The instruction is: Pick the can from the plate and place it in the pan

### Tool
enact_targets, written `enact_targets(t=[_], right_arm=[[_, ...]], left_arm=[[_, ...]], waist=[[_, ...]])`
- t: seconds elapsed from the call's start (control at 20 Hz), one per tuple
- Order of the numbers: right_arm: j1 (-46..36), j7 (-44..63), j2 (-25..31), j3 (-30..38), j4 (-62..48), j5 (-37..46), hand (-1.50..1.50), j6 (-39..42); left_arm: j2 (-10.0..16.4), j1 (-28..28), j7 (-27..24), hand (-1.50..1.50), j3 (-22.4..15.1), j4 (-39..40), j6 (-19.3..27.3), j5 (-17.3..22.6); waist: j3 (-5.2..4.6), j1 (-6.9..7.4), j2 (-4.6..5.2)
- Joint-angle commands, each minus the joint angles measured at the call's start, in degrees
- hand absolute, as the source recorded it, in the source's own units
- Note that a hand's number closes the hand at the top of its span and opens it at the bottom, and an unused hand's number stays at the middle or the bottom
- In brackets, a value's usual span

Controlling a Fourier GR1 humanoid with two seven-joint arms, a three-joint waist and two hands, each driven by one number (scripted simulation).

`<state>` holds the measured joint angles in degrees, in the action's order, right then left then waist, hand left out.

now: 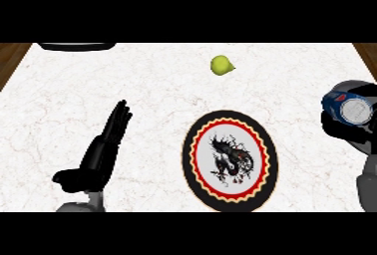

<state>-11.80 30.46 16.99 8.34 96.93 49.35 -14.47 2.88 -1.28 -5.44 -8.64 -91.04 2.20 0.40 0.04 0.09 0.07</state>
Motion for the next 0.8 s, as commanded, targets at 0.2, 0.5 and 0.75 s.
enact_targets(t=[0.2,0.5,0.75], right_arm=[[-3.7,-14.9,8.2,10.7,-21.4,0.8,1.50,-13.2],[-12.8,-28.8,11.1,18.7,-40.2,-9.3,1.50,-23.1],[-17.2,-43.8,17.8,24.4,-57.2,-17.2,1.50,-22.1]], left_arm=[[-0.7,-1.6,3.1,0.00,-0.4,-1.3,0.4,-0.3],[-1.5,-1.7,1.2,0.00,-0.9,0.6,0.2,-1.0],[-1.9,0.0,-0.6,0.00,-1.4,1.1,0.1,-1.4]], waist=[[0.07,0.61,0.21],[0.09,0.96,0.33],[0.18,1.41,0.57]])
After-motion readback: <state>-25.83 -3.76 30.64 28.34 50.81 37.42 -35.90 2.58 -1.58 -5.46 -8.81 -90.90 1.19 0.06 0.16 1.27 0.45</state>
